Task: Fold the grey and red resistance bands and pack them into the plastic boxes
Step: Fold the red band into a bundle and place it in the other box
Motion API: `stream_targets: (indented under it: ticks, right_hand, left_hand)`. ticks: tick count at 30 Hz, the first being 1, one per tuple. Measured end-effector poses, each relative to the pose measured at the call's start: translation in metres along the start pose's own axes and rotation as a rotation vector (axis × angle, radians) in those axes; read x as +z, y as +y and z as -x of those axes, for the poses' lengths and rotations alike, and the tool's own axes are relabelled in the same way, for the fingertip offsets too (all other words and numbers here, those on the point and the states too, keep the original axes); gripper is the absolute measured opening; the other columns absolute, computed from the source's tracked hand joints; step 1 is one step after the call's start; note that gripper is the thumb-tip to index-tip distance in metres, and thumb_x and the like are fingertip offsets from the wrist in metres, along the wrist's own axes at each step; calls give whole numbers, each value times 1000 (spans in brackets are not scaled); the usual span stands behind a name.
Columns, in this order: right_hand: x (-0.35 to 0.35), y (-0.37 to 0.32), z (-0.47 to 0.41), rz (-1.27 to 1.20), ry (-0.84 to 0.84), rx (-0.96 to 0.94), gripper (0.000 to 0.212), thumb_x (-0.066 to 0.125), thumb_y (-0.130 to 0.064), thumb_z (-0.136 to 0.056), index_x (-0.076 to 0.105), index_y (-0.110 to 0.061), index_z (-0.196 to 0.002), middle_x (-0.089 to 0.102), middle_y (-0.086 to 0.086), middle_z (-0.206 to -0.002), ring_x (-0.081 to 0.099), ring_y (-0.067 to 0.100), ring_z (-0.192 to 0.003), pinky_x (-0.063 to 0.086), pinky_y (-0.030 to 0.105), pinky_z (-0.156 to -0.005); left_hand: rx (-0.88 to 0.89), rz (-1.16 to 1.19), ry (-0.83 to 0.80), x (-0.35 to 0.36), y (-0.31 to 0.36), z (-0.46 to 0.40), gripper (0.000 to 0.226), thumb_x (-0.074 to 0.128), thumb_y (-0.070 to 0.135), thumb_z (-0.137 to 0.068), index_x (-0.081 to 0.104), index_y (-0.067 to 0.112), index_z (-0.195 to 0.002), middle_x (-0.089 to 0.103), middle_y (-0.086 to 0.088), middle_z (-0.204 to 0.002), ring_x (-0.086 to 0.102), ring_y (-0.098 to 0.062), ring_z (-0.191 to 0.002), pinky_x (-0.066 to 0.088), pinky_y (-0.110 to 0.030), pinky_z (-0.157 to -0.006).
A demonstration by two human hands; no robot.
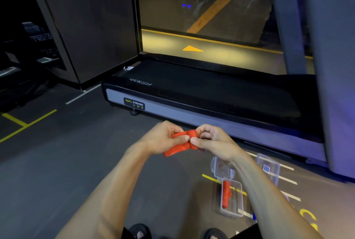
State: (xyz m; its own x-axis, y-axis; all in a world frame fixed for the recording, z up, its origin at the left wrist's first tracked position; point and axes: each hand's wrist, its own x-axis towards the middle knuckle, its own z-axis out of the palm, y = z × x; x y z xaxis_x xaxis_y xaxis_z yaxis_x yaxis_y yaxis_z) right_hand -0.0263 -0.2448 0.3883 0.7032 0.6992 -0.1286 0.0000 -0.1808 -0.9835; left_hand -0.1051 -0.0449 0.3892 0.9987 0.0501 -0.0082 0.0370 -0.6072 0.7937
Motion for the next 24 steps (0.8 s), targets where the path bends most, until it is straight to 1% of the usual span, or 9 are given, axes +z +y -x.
stream_targets:
  ticks: [2,4,7,9,11,15,18,21,24]
  right_hand:
    - [2,0,0,-18,18,-7,24,78,-14,-88,60,-4,-101,75,7,-87,68,16,-81,53,28,-76]
    - [3,-1,0,-30,32,-13,24,79,-16,-87,61,-7,-99,75,7,-87,68,15,-81,54,27,-75]
    - [3,-1,-1,-49,29,-6,30,80,-19,-86,64,-3,-106,74,14,-90,67,18,-81,54,29,-76]
    - [4,0,-1,-63,17,4,33,79,-18,-87,66,-1,-113,75,21,-99,70,19,-87,57,30,-78]
    - [4,1,0,-75,5,5,33,78,-19,-87,69,-1,-114,74,21,-106,71,18,-93,59,33,-83]
    - [4,-1,0,-88,5,8,44,81,-30,-77,72,-2,-109,74,15,-100,71,19,-94,59,38,-88]
    - [5,-2,1,-97,17,17,39,82,-31,-73,72,-6,-101,73,10,-93,70,16,-88,60,33,-80]
    - [9,-3,3,-72,48,11,29,83,-26,-76,69,-9,-94,72,6,-84,63,10,-69,53,24,-66]
    - [11,-4,4,-53,50,-9,34,83,-30,-75,69,-9,-97,72,6,-89,63,13,-73,55,27,-70]
  left_hand:
    - [1,53,10,0,-2,0,24,70,39,-94,73,17,-85,75,-3,-74,61,-9,-61,47,-30,-62]
    - [13,80,3,0,0,0,25,70,35,-96,70,14,-84,70,1,-68,55,-9,-59,43,-28,-61]
    - [26,131,-35,0,1,1,26,67,31,-98,66,8,-86,65,-2,-71,53,-14,-65,41,-30,-63]
    - [41,150,-56,-1,0,2,26,66,29,-99,65,6,-88,64,-5,-73,53,-17,-67,41,-31,-64]
    - [55,156,-68,-1,2,3,24,65,25,-100,65,5,-88,62,-5,-74,52,-16,-68,40,-31,-65]
    - [78,162,-61,-2,6,3,20,63,22,-101,66,9,-87,60,2,-71,50,-9,-64,40,-22,-60]
    - [80,174,-51,0,8,3,19,63,23,-101,66,15,-84,61,4,-70,50,-6,-62,40,-19,-59]
    - [86,163,-33,1,5,1,21,64,26,-100,68,8,-90,68,-12,-75,55,-11,-68,44,-29,-65]
    - [79,153,-23,0,2,-1,20,65,27,-100,69,9,-92,72,-17,-83,59,-15,-70,47,-33,-67]
